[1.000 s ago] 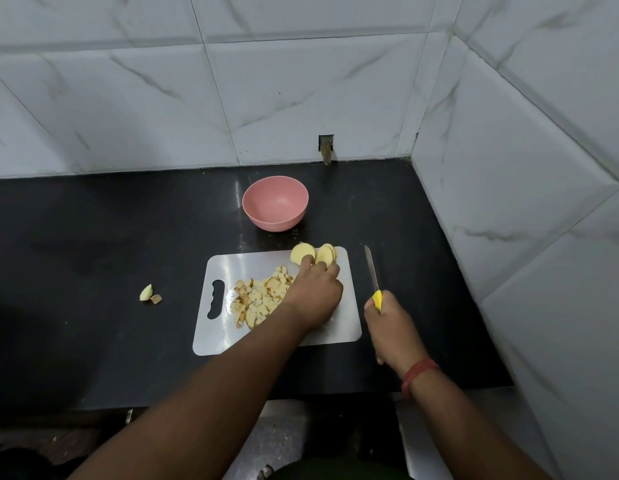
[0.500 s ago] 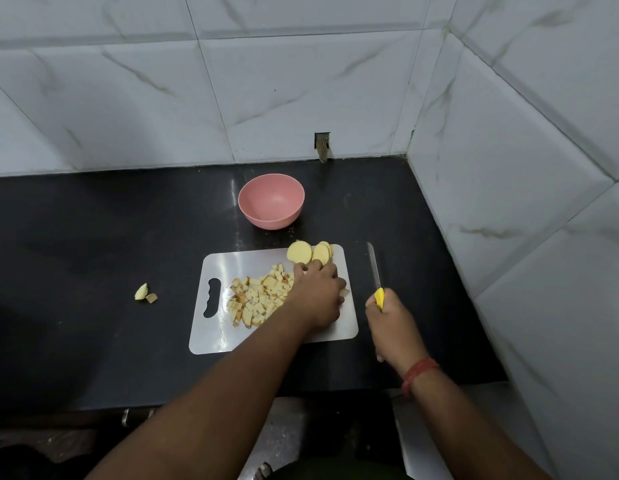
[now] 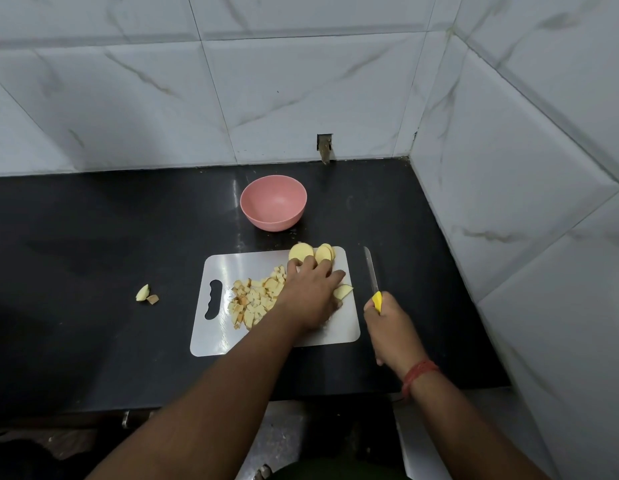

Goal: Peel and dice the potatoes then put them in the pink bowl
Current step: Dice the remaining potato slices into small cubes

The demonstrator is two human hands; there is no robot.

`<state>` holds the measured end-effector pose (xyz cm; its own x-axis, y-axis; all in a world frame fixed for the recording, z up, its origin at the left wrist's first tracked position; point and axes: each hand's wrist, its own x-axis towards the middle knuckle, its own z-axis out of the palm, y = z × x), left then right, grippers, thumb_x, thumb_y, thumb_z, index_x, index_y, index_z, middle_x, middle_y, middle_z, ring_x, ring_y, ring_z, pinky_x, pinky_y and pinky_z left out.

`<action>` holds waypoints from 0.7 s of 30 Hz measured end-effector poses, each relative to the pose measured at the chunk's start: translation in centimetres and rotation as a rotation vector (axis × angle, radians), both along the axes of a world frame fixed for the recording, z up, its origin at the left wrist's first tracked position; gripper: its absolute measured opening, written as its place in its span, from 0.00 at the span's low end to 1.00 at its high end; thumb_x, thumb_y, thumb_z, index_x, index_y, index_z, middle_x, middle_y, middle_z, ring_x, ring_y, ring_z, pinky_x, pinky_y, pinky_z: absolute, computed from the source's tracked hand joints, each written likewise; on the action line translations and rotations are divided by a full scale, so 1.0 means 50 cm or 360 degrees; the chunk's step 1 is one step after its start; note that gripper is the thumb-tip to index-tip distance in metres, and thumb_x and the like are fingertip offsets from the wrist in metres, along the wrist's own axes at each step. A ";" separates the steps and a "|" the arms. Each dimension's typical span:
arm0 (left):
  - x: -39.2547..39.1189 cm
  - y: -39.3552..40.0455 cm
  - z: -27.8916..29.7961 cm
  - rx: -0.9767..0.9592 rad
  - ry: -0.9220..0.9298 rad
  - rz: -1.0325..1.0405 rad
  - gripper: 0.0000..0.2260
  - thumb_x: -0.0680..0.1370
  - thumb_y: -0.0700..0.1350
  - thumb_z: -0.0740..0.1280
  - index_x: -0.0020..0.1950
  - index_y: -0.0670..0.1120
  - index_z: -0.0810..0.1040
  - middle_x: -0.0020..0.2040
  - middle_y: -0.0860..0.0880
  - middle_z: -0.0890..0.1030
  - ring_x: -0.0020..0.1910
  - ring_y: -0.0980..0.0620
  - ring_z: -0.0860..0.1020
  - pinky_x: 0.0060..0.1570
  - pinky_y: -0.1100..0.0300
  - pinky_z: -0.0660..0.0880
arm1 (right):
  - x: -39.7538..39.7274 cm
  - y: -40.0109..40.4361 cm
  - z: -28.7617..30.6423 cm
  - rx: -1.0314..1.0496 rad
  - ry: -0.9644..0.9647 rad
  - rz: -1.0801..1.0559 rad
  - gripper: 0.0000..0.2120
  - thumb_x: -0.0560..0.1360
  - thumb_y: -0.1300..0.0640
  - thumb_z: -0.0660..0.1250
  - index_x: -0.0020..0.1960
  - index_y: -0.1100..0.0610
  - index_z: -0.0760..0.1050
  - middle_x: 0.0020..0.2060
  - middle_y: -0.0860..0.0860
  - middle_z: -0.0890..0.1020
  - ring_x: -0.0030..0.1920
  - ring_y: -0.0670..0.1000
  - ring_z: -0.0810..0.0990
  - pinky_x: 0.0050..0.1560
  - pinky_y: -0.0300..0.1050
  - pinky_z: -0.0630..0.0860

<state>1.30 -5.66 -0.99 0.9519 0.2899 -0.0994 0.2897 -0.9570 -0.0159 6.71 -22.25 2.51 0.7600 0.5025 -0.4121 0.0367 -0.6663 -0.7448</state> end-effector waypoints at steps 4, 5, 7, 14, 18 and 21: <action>0.003 0.000 -0.001 0.0065 0.0030 -0.0132 0.20 0.82 0.51 0.64 0.74 0.54 0.70 0.69 0.48 0.72 0.68 0.44 0.66 0.69 0.39 0.60 | 0.002 0.001 0.001 -0.0013 -0.0026 0.0003 0.09 0.81 0.51 0.54 0.49 0.54 0.68 0.36 0.54 0.75 0.30 0.52 0.74 0.24 0.41 0.72; 0.005 0.001 -0.002 0.0081 0.0032 -0.0118 0.18 0.82 0.50 0.63 0.73 0.53 0.72 0.68 0.48 0.73 0.67 0.44 0.67 0.69 0.39 0.60 | 0.003 0.002 0.001 -0.0021 -0.0028 0.0006 0.09 0.82 0.51 0.54 0.49 0.54 0.68 0.36 0.54 0.75 0.30 0.52 0.74 0.24 0.40 0.72; 0.008 -0.001 -0.006 0.0092 0.0033 -0.0023 0.17 0.82 0.54 0.62 0.70 0.51 0.73 0.67 0.47 0.74 0.67 0.44 0.68 0.68 0.39 0.60 | 0.003 0.003 0.000 -0.0046 -0.0026 0.0018 0.08 0.82 0.51 0.54 0.50 0.54 0.68 0.36 0.53 0.75 0.31 0.52 0.74 0.23 0.40 0.72; 0.024 -0.014 -0.015 0.0071 -0.0063 0.0177 0.25 0.79 0.66 0.60 0.66 0.49 0.74 0.67 0.47 0.72 0.66 0.44 0.68 0.67 0.40 0.61 | -0.002 0.005 0.003 -0.0098 -0.0010 0.0076 0.09 0.81 0.52 0.54 0.46 0.55 0.66 0.36 0.54 0.74 0.30 0.53 0.73 0.22 0.39 0.70; 0.003 -0.005 -0.025 -0.0041 -0.0134 0.0111 0.21 0.81 0.61 0.60 0.68 0.50 0.73 0.67 0.49 0.71 0.65 0.46 0.67 0.68 0.41 0.59 | -0.004 0.007 0.003 -0.0205 -0.0004 0.0172 0.06 0.81 0.54 0.53 0.49 0.57 0.64 0.38 0.55 0.74 0.28 0.54 0.72 0.20 0.38 0.68; -0.011 0.004 -0.028 -0.0144 -0.0146 0.0092 0.18 0.81 0.55 0.62 0.69 0.51 0.73 0.66 0.50 0.72 0.64 0.47 0.66 0.69 0.43 0.58 | -0.010 0.013 -0.003 -0.0280 -0.0024 0.0273 0.06 0.82 0.56 0.53 0.54 0.58 0.63 0.39 0.55 0.73 0.31 0.54 0.73 0.22 0.42 0.70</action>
<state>0.77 -5.46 -2.39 0.9402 0.3381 -0.0411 0.3406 -0.9350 0.0990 6.19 -21.62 2.33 0.6766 0.5463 -0.4937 0.1707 -0.7686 -0.6165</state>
